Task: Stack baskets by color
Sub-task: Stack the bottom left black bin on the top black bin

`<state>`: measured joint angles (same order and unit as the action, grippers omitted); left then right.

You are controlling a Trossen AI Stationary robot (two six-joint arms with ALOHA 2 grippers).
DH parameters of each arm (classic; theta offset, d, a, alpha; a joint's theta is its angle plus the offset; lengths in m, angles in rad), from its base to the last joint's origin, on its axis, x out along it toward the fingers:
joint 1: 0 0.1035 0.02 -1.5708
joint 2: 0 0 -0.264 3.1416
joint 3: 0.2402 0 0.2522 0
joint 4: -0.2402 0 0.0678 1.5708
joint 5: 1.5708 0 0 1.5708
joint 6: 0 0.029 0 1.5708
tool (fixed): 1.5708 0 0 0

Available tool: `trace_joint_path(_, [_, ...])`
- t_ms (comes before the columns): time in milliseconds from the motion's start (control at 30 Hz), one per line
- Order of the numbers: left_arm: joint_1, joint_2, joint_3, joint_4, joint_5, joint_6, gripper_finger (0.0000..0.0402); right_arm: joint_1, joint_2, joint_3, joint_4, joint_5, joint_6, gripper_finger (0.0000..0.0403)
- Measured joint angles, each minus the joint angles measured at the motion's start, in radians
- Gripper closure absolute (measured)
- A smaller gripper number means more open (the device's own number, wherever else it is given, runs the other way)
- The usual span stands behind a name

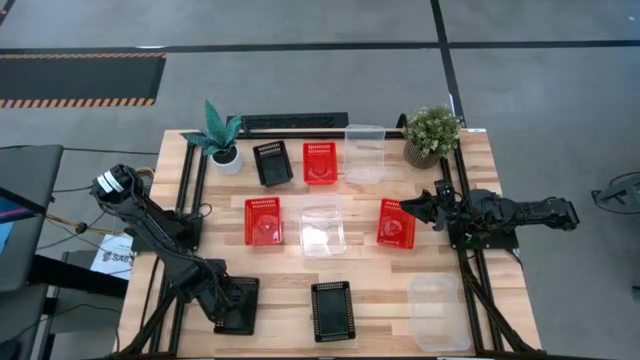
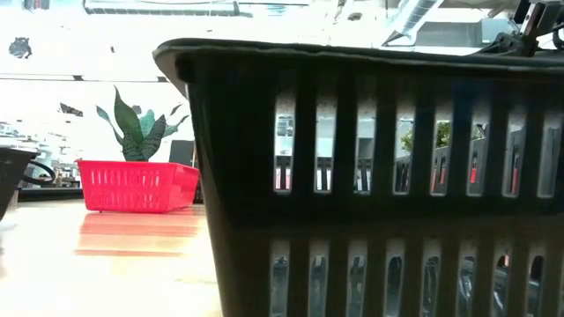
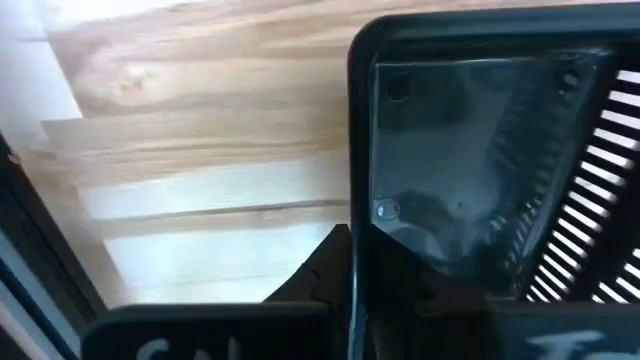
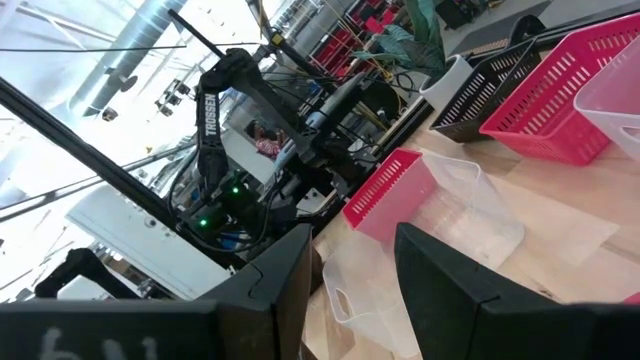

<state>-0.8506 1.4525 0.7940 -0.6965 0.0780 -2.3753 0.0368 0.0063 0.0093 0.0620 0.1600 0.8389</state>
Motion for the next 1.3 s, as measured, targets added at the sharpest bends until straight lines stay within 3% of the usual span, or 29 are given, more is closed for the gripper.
trace_joint_path(333, [0.096, -0.041, 0.099, -0.033, -0.145, 0.012, 0.0401, 0.0, 0.0, 0.0, -0.002, 0.0, -0.001, 0.0234])
trace_joint_path(533, [0.169, -0.103, 0.232, -0.224, -0.226, 0.06, 0.0401, 0.0, 0.0, 0.0, -0.003, 0.001, -0.001, 0.0234])
trace_joint_path(700, [0.273, -0.167, 0.341, -0.371, -0.388, 0.125, 0.0401, 0.0, 0.0, 0.0, -0.003, 0.001, -0.001, 0.0234])
trace_joint_path(867, [0.485, -0.201, 0.363, -0.445, -0.421, 0.347, 0.0401, 0.0, 0.0, 0.0, -0.003, 0.001, -0.008, 0.0234])
trace_joint_path(1133, [0.951, -0.21, 0.363, -0.405, -0.396, 0.943, 0.0401, 0.0, 0.0, 0.0, -0.003, 0.002, -0.009, 0.0234])
trace_joint_path(1300, [1.227, -0.209, 0.362, -0.329, -0.374, 1.219, 0.0401, 0.0, 0.0, 0.0, -0.004, 0.001, -0.009, 0.0234])
